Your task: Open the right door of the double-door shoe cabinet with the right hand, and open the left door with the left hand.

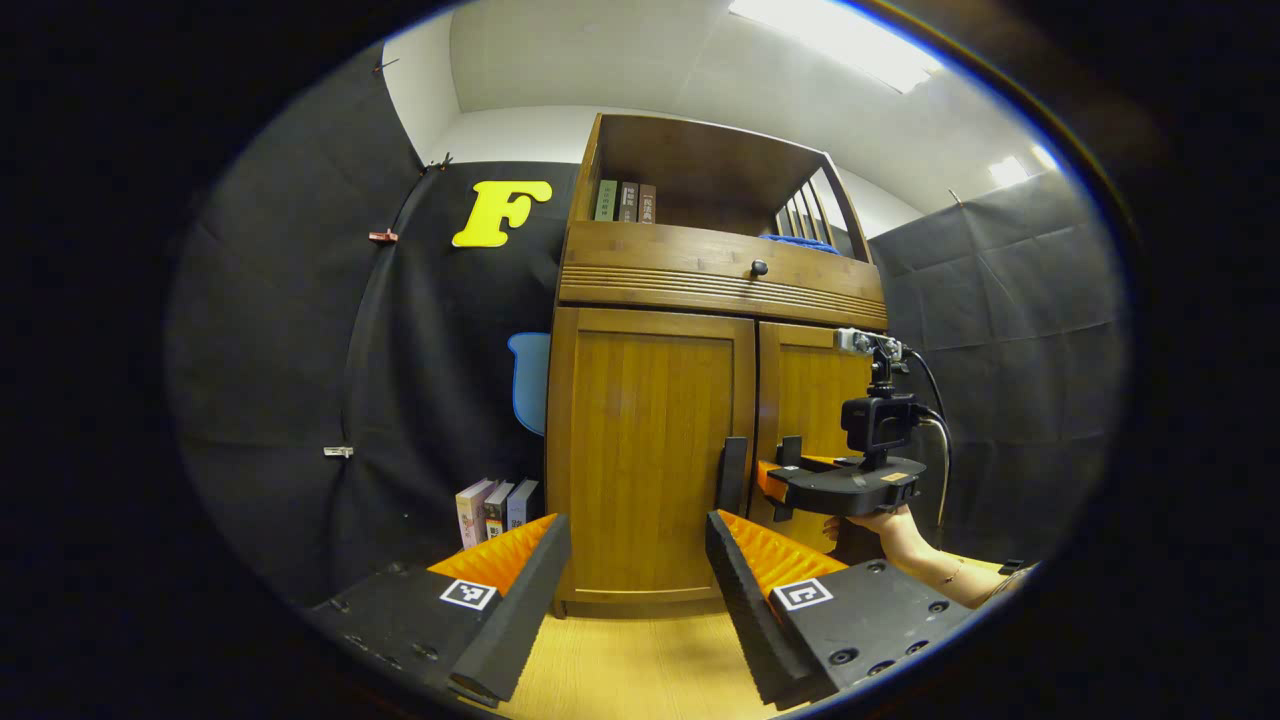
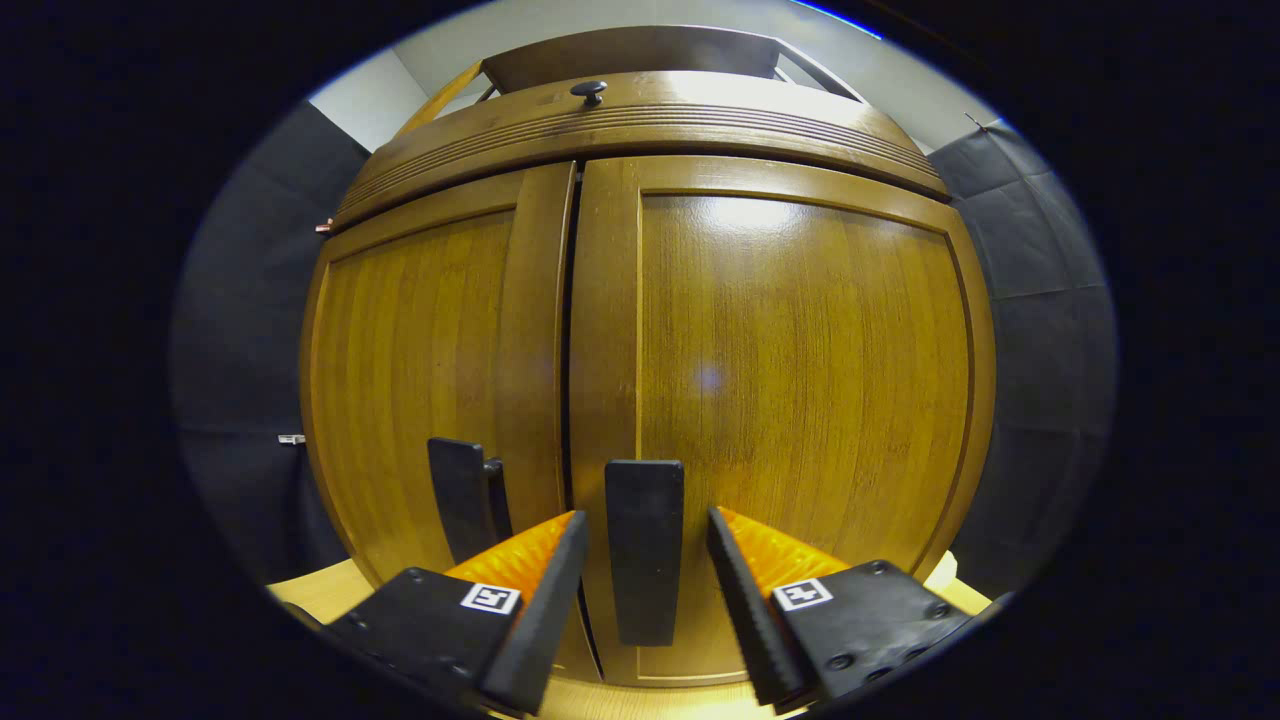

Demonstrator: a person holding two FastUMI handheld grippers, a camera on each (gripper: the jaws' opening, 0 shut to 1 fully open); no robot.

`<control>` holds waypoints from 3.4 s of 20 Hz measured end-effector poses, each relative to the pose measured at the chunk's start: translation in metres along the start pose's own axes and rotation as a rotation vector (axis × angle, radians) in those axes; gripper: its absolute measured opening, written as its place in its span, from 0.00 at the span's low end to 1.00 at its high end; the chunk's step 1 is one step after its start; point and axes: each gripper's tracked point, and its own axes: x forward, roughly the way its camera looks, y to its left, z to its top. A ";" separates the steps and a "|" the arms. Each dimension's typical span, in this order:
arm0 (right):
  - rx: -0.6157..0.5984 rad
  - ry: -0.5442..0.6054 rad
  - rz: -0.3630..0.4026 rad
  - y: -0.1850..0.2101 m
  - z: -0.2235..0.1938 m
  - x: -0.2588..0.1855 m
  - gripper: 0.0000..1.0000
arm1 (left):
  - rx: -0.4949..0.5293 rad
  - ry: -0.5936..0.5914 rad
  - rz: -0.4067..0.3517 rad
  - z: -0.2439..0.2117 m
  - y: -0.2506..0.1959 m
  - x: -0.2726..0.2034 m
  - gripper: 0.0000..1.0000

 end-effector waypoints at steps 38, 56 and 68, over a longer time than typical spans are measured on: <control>0.020 0.014 0.098 -0.084 0.019 -0.189 0.30 | 0.008 -0.048 -0.035 0.006 -0.077 -0.009 0.82; 0.071 0.082 -0.112 -0.235 0.006 -0.238 0.24 | -0.055 0.012 -0.134 -0.022 -0.148 0.031 0.84; -0.013 0.058 -0.201 -0.283 0.017 -0.271 0.24 | 0.025 0.034 -0.168 -0.044 -0.161 0.064 0.84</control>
